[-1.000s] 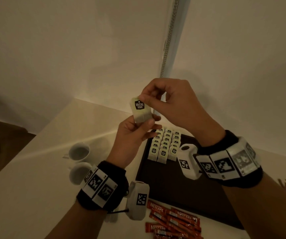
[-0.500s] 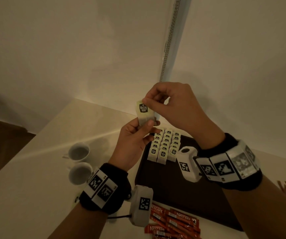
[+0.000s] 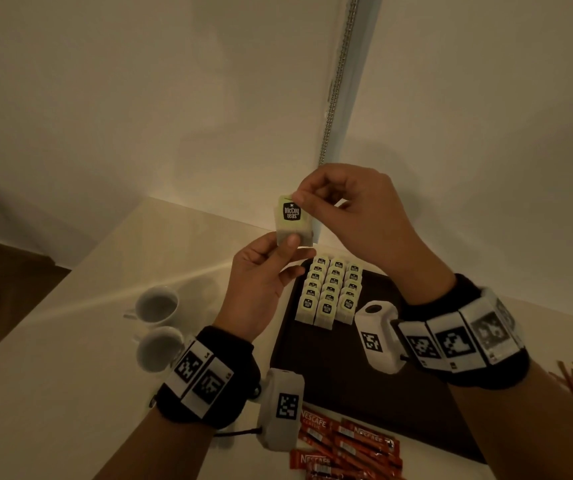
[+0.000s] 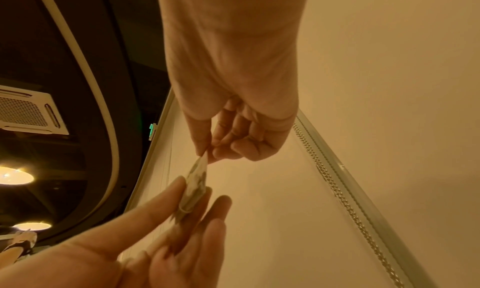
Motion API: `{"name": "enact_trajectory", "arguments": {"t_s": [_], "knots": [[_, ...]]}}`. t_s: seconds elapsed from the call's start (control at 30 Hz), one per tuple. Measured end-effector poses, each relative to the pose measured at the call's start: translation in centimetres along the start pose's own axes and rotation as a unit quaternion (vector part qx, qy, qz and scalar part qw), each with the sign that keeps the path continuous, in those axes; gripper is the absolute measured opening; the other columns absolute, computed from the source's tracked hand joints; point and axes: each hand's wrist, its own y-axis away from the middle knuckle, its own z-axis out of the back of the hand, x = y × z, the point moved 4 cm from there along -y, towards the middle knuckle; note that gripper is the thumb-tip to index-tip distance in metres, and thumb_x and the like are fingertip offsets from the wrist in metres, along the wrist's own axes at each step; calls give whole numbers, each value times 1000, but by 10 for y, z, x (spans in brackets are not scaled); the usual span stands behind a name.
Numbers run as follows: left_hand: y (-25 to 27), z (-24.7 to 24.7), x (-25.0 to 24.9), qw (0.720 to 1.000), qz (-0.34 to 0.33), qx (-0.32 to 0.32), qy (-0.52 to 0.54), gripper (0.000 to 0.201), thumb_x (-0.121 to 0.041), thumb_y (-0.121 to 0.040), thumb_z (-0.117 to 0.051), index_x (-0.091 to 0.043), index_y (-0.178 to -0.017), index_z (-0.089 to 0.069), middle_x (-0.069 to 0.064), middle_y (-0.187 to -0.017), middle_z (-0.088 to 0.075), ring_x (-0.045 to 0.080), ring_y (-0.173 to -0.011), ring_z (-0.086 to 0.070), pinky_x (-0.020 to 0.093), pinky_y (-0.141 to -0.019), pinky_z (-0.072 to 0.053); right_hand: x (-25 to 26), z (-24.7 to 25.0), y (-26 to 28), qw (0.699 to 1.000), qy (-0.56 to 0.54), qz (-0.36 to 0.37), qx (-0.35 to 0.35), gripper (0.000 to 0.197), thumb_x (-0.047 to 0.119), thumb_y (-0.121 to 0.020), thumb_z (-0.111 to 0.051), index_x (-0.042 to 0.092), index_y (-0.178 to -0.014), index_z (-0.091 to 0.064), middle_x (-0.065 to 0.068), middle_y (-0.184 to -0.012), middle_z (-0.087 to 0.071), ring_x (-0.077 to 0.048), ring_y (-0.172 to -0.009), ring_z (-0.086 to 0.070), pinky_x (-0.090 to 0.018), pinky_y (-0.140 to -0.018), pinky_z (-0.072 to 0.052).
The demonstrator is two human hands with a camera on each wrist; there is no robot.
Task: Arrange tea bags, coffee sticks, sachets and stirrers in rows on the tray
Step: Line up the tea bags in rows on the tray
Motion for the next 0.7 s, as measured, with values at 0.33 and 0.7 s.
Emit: {"name": "enact_trajectory", "arguments": {"t_s": [0.33, 0.7], "knots": [[26, 67, 9, 982, 36, -13, -185, 26, -30, -85, -56, -17, -105, -66, 6, -104, -71, 23, -93, -68, 24, -72, -53, -116, 7, 50, 983, 32, -176, 39, 9, 9, -86, -64, 17, -87, -65, 4, -78, -67, -6, -66, -63, -16, -65, -52], [116, 170, 39, 935, 174, -65, -301, 15, -2, -88, -61, -11, -91, -72, 12, -86, -73, 21, -74, -66, 27, -67, -52, -263, -35, 140, 881, 142, -407, 196, 13, 13, -90, -60, 11, -102, -60, -7, -107, -62, -12, -84, -58, -16, -66, -48]]}}
